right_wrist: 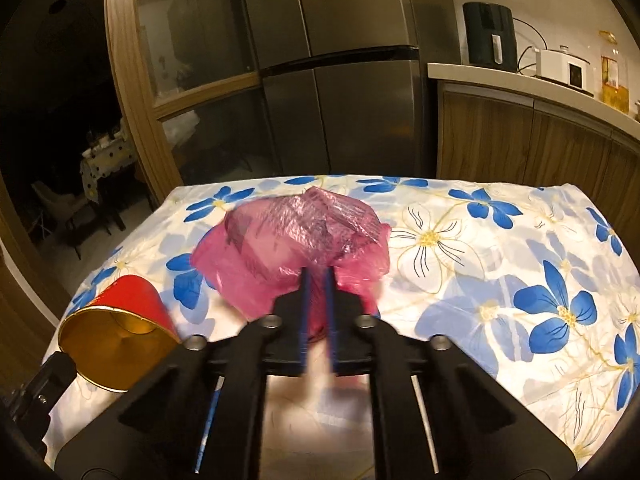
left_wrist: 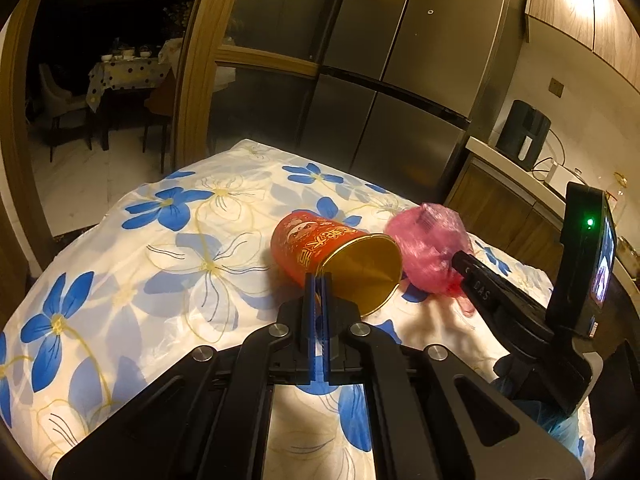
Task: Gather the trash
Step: 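Carry the red can and pink bag with both tools over the black bin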
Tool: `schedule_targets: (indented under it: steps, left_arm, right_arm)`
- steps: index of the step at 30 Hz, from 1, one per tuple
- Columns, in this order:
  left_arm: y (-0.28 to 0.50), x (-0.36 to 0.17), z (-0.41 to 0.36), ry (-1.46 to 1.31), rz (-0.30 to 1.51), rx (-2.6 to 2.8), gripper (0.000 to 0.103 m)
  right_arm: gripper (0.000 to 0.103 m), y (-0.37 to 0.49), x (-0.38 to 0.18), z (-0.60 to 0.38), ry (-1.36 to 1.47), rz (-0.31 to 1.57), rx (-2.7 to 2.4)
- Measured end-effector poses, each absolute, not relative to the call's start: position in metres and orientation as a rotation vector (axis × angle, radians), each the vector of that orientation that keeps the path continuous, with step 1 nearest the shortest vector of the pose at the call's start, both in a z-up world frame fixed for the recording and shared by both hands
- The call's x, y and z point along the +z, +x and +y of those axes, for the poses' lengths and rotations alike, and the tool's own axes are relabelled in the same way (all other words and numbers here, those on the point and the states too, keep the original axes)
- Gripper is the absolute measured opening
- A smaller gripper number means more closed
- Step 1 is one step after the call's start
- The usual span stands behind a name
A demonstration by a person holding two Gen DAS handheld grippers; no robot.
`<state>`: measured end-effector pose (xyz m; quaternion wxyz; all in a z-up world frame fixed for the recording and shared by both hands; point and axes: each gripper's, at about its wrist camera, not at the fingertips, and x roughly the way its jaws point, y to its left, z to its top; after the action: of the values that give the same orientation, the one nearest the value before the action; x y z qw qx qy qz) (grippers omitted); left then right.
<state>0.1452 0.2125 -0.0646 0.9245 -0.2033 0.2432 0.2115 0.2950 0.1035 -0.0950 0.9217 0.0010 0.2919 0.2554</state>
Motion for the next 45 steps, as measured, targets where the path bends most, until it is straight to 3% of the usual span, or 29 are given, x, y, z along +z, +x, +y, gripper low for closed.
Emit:
schedule_targets:
  steps: [21, 45]
  left_arm:
    - [0.138, -0.038, 0.184, -0.385, 0.438, 0.362, 0.001]
    - [0.170, 0.005, 0.025, -0.249, 0.396, 0.077, 0.001]
  right_arm:
    - [0.000, 0.245, -0.050, 0.027, 0.081, 0.450, 0.530]
    - [0.000, 0.207, -0.012, -0.158, 0.161, 0.325, 0.265]
